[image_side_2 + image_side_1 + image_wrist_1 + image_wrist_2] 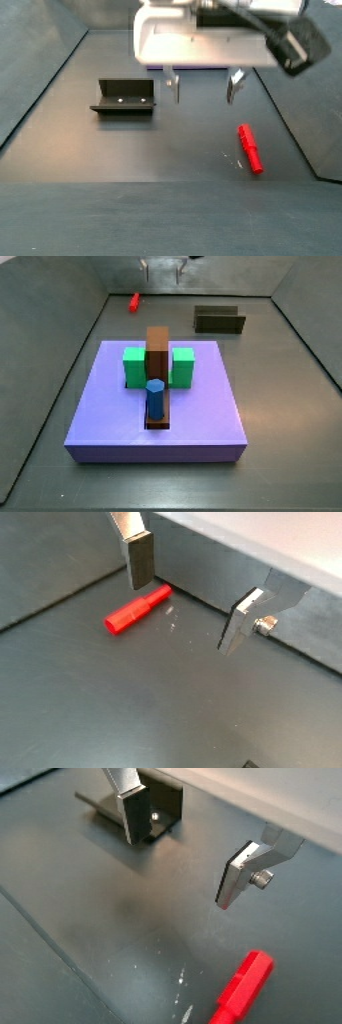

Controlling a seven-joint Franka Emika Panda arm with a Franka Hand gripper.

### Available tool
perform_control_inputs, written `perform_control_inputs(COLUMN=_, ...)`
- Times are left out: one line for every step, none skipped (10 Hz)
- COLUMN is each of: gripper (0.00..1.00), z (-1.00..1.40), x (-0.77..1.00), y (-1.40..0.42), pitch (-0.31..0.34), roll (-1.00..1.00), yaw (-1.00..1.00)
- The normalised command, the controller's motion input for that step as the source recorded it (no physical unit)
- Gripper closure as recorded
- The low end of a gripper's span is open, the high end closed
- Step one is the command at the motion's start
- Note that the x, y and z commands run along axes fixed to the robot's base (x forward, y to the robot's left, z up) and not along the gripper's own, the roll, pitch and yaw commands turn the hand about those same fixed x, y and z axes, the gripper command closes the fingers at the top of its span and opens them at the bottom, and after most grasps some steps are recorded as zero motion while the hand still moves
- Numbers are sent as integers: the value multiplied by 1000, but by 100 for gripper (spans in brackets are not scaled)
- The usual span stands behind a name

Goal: Pick up the red object. Move up. Place the red object on the fixture. Regrasp the red object. Move to above the board. Insert the red object.
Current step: Pick up the red object.

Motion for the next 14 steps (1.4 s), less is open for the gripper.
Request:
perform_control_inputs(gripper=0, z=6, x=-9, y=271, pitch=-276, roll=-500, yaw=-3)
perform_control_inputs(gripper=0, z=151, x=-66, y=266, pitch=-304, roll=-500, yaw=0)
perform_control_inputs(gripper=0, z=160, x=-34, y=66, pitch=-260, roll=-364, yaw=0)
perform_control_inputs(gripper=0, z=0, x=-200, y=0, pitch=-236, roll=0, yaw=0)
perform_control_inputs(gripper=0, z=-129, x=-291, y=-54, pitch=-246, roll=67, yaw=0)
perform_control_inputs(gripper=0, z=-291, x=-374, y=0, pitch=-263, roll=0, yaw=0)
perform_control_inputs(gripper=0, z=-103, x=-383, y=57, pitch=-196, roll=-143, yaw=0)
perform_control_inputs(gripper=0, z=-37, x=-300, y=0, pitch=-240, roll=-269, yaw=0)
perform_control_inputs(gripper=0, z=-37, x=-263, y=6, pitch=-247, roll=-253, yaw=0)
perform_control_inputs(gripper=0, z=0, x=-171, y=34, pitch=-216, roll=-196, yaw=0)
perform_control_inputs(gripper=0, z=-94, x=-174, y=43, pitch=-231, roll=-199, yaw=0)
perform_control_inputs(gripper=0, z=-254, x=-280, y=94, pitch=-277, roll=-207, yaw=0)
perform_control_inputs(gripper=0, z=-111, x=-237, y=123, pitch=-260, roll=-180, yaw=0)
perform_control_inputs(gripper=0, z=-54, x=-171, y=31, pitch=-221, roll=-74, yaw=-31)
